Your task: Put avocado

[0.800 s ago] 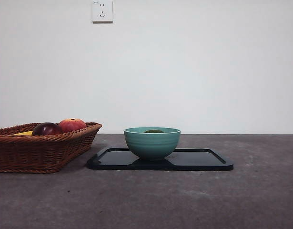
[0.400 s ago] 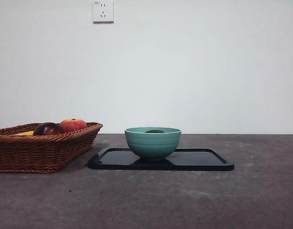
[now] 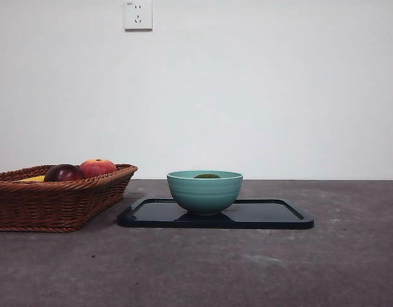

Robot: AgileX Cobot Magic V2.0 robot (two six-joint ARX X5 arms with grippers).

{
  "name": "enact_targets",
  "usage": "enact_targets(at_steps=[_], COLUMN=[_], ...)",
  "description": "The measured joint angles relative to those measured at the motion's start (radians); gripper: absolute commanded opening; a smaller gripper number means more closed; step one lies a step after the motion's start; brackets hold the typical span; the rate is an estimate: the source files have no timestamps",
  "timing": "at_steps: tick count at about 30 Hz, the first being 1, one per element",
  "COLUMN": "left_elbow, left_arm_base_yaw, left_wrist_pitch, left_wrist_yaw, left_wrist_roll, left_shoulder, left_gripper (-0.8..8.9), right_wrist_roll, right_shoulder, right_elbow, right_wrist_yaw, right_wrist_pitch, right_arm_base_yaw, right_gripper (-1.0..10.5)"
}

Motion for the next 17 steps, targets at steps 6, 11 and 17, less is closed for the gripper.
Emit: enact_targets(at_steps=[6,11,17], left_elbow=[0.000,0.000,0.000], left_arm_base_yaw=[0.000,0.000,0.000], left_wrist_pitch=[0.000,0.000,0.000], left_wrist_yaw=[0.000,0.000,0.000], left_wrist_roll=[0.000,0.000,0.000], left_shoulder=[0.000,0.000,0.000], left_gripper=[0.06,0.06,0.06], right_wrist_roll=[-0.142,-0.295,-0.346], right_shoulder=[-0.021,-0.118,-0.240], right_elbow=[-0.038,-0.248,-0.594], right_wrist_yaw=[0.069,0.045,-0.059], right_wrist_pitch=[0.125,0.563,0.970], right_arm_base_yaw=[-0.181,-0.389,-0.624], right_gripper=[0.1,0.1,0.1])
